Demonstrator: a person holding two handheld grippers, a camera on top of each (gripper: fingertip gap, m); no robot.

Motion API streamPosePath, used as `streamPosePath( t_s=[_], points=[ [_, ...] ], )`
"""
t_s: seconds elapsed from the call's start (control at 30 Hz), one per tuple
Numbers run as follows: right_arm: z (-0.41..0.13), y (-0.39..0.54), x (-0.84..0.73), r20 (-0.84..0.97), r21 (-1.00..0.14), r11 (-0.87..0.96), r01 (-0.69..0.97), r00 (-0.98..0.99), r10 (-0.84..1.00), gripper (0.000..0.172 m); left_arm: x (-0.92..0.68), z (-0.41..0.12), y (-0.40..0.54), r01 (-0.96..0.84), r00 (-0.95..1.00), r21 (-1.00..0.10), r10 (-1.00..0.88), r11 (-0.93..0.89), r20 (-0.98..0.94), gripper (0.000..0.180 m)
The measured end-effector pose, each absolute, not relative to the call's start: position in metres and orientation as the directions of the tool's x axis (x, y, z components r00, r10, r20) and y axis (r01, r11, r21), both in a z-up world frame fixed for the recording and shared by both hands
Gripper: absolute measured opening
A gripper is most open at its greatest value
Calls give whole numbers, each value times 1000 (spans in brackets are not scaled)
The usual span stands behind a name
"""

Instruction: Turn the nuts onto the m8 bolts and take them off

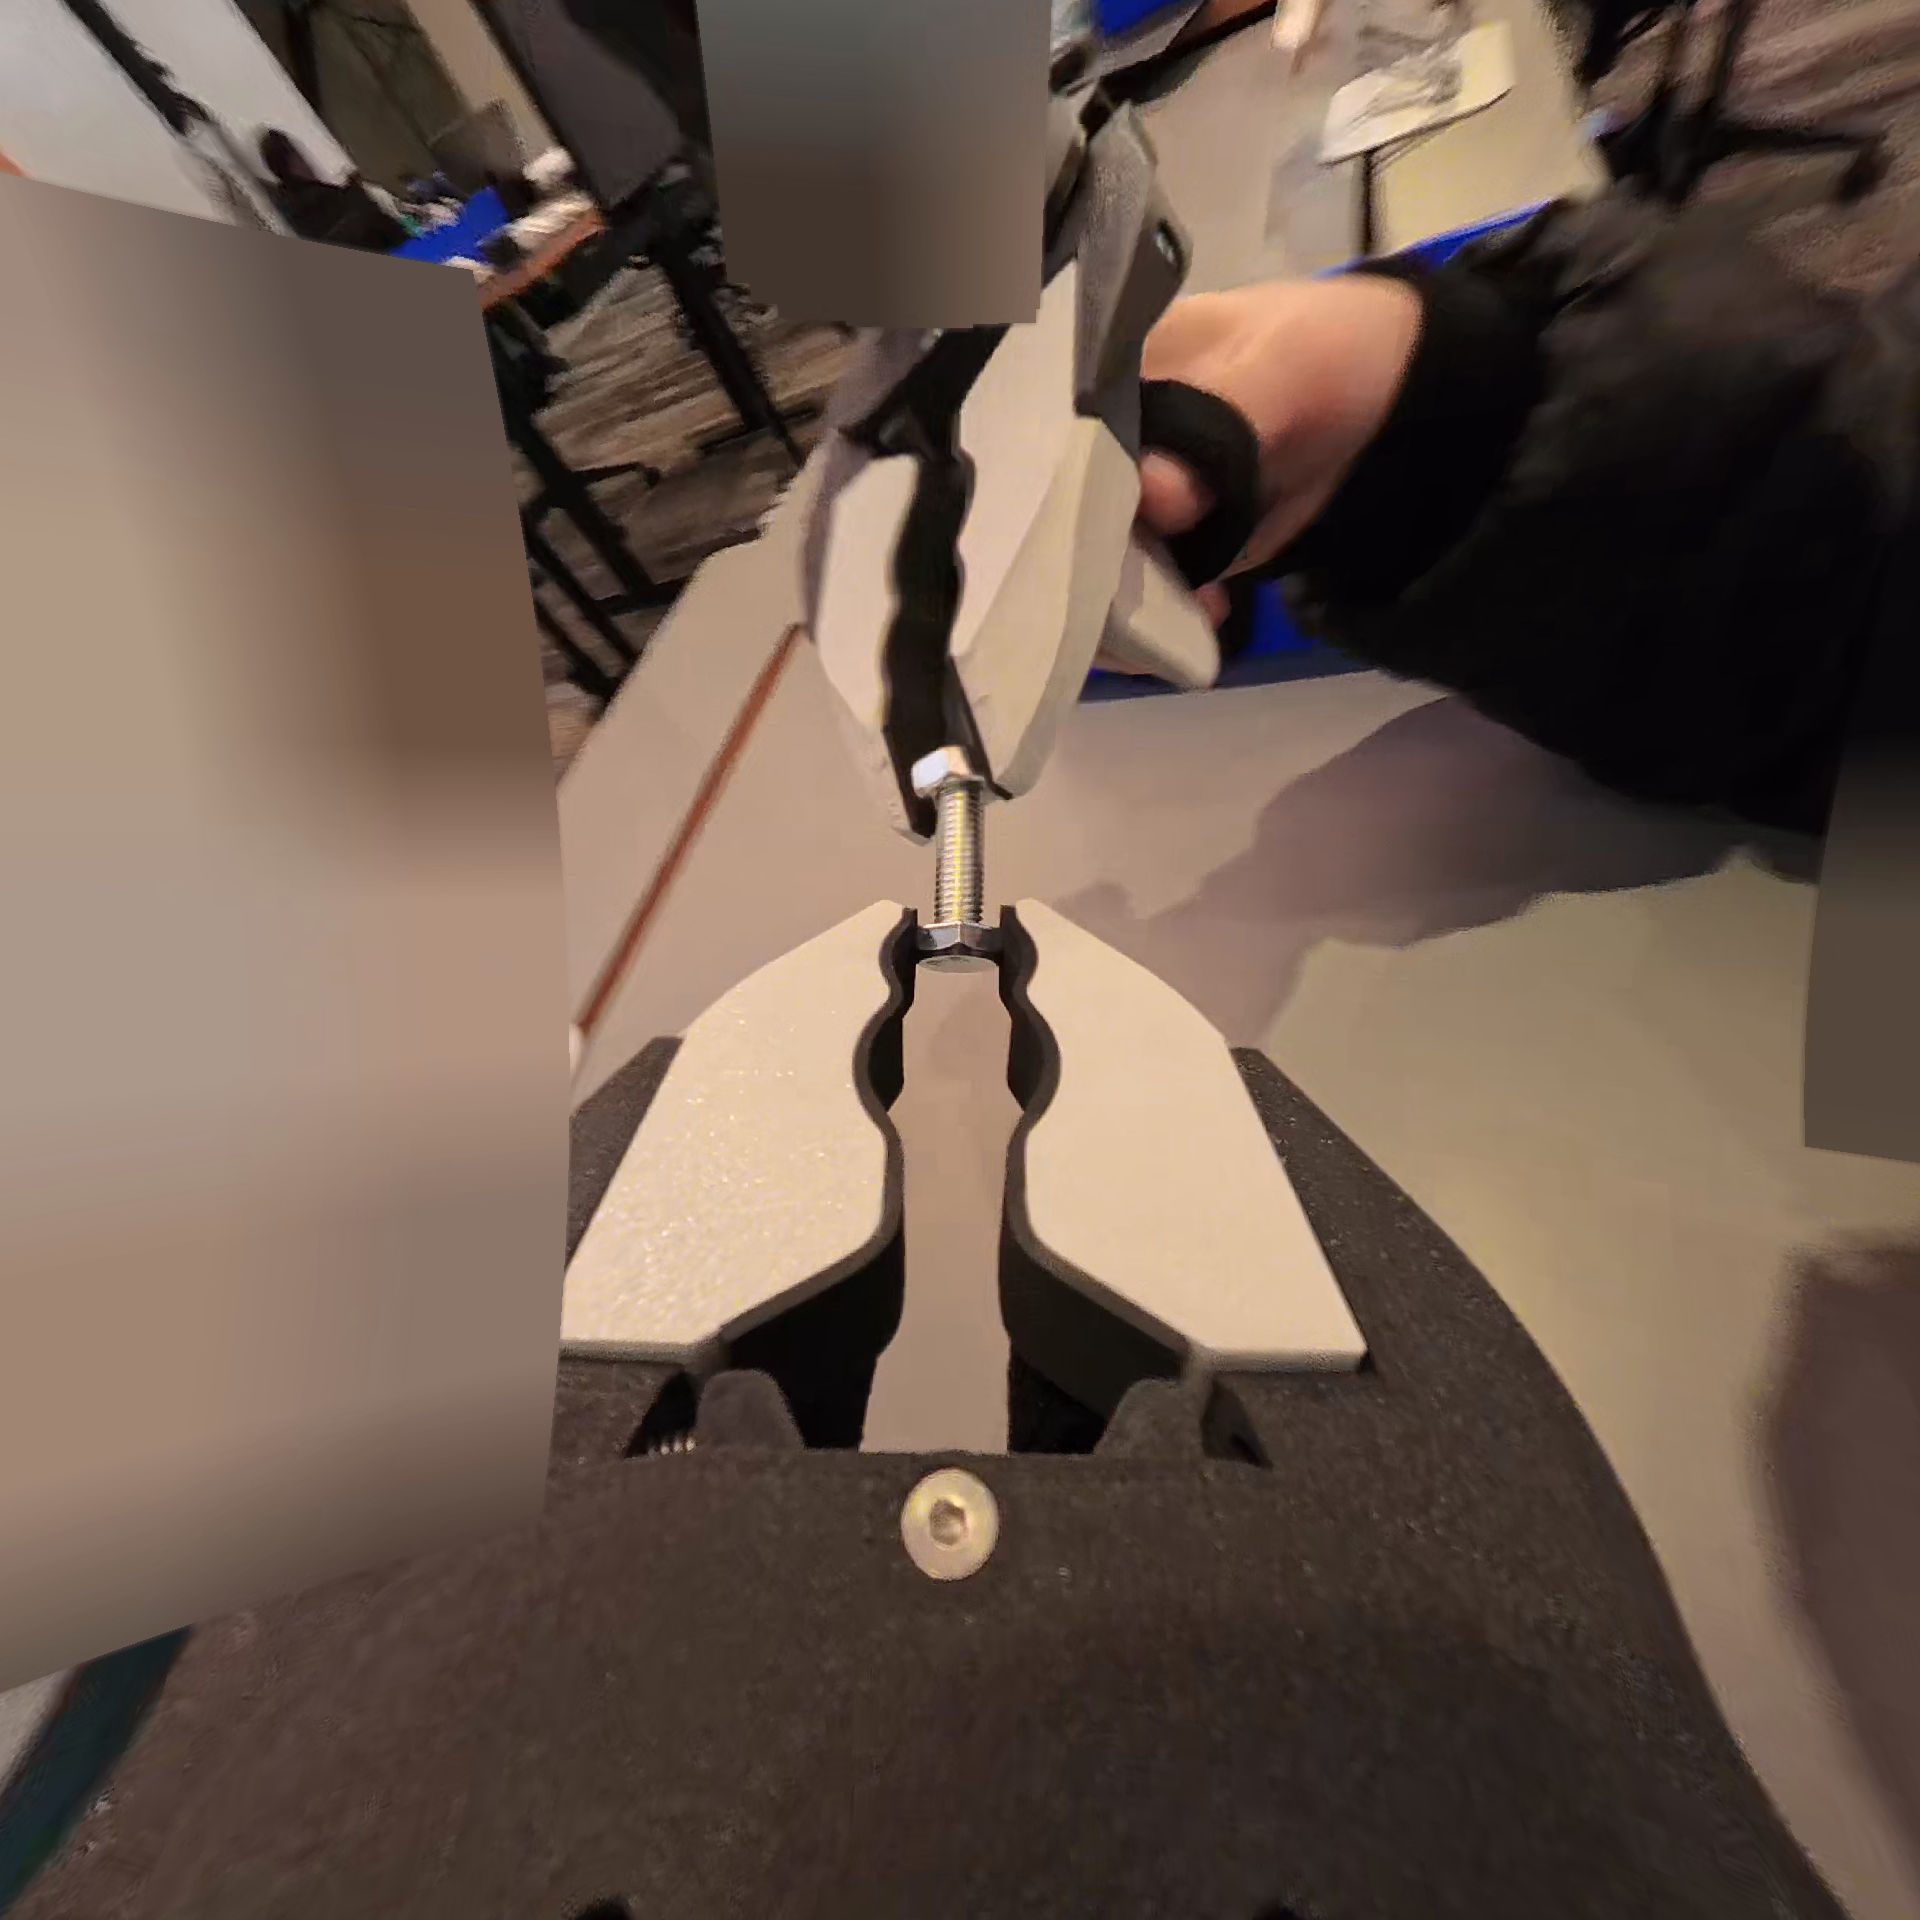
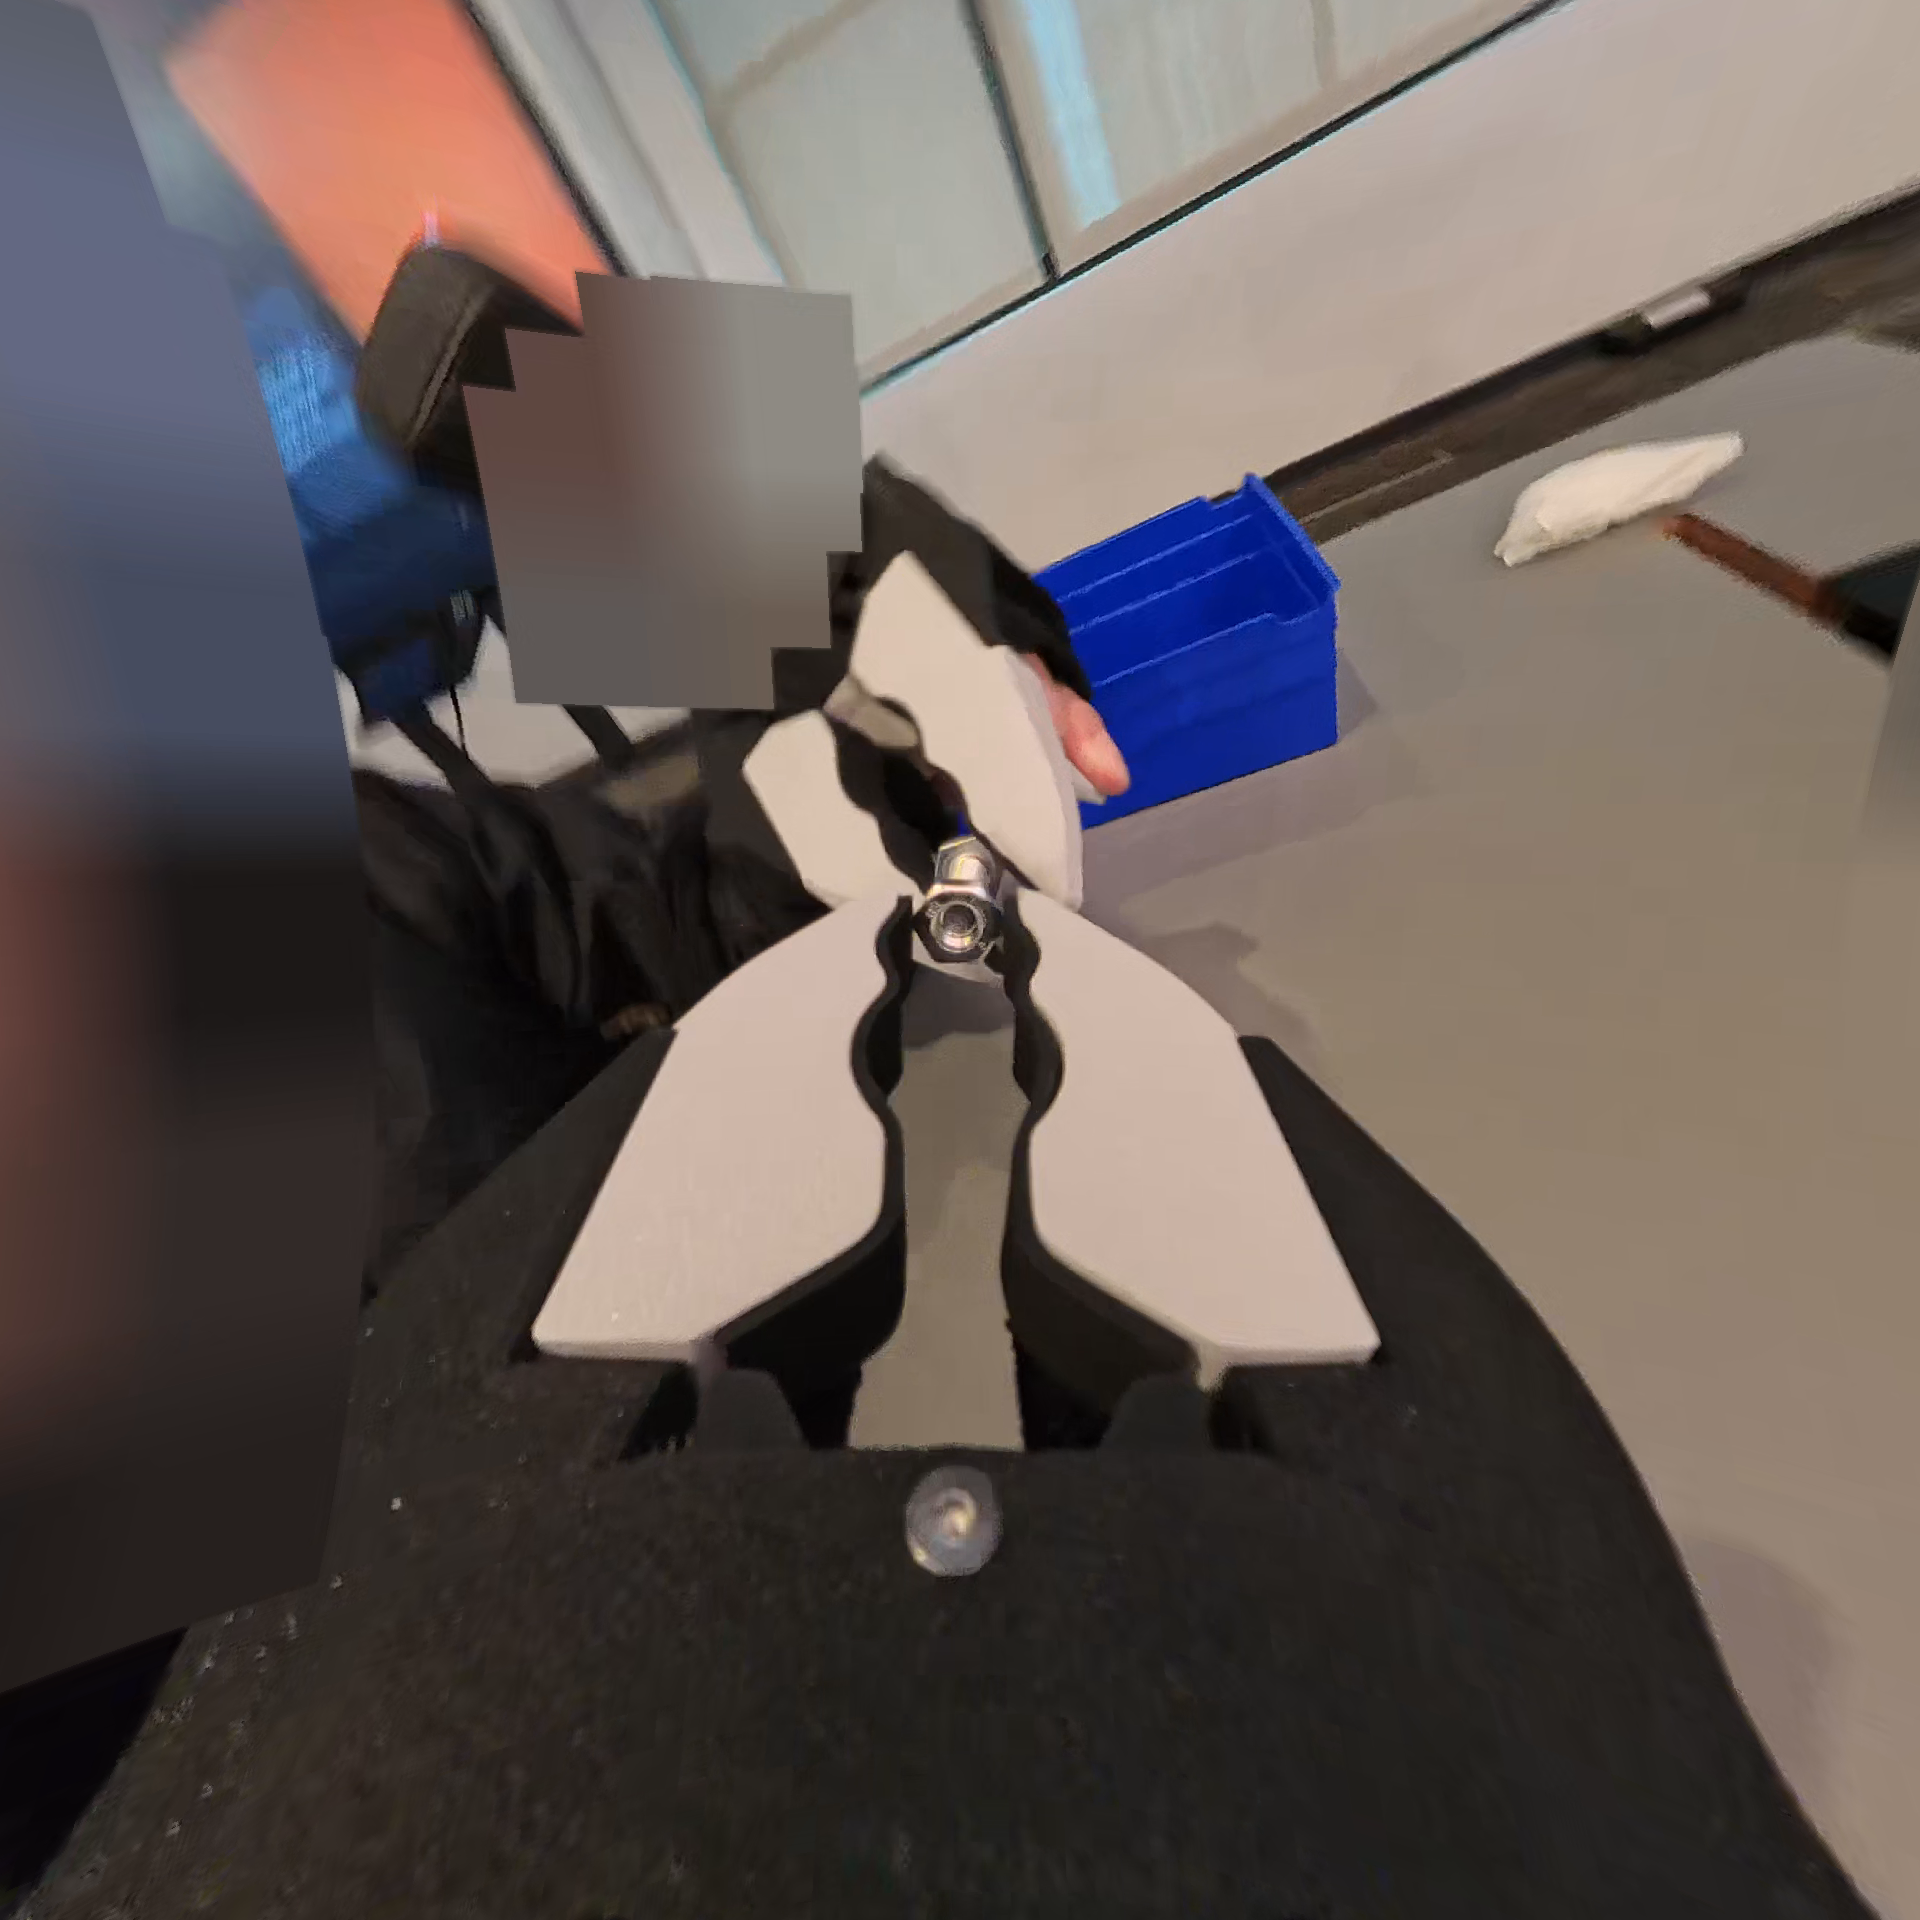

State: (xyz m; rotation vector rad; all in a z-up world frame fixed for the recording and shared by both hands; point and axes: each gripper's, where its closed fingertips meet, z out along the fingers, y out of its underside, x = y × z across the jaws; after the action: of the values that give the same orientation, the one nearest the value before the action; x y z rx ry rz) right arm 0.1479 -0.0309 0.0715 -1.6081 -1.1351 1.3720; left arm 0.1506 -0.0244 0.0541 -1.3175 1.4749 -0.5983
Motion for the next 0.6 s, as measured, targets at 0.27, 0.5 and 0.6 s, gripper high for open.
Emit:
streamPosePath(
  t_s=[0.27, 0.5, 0.6],
  points=[
    [80, -52, 151, 225, -960, 225, 166, -21, 974, 16, 149, 55, -51, -353, -36, -924, -989, 144, -140, 15],
    [77, -32, 166, 226, -943, 186, 277, 121, 967, 16, 148, 51, -36, -382, 34, -911, -983, 155, -182, 15],
    [93, -26, 203, 203, -929, 85, 360, 306, 930, 16, 145, 53, -34, -391, 53, -903, -975, 177, -214, 15]
  ],
)
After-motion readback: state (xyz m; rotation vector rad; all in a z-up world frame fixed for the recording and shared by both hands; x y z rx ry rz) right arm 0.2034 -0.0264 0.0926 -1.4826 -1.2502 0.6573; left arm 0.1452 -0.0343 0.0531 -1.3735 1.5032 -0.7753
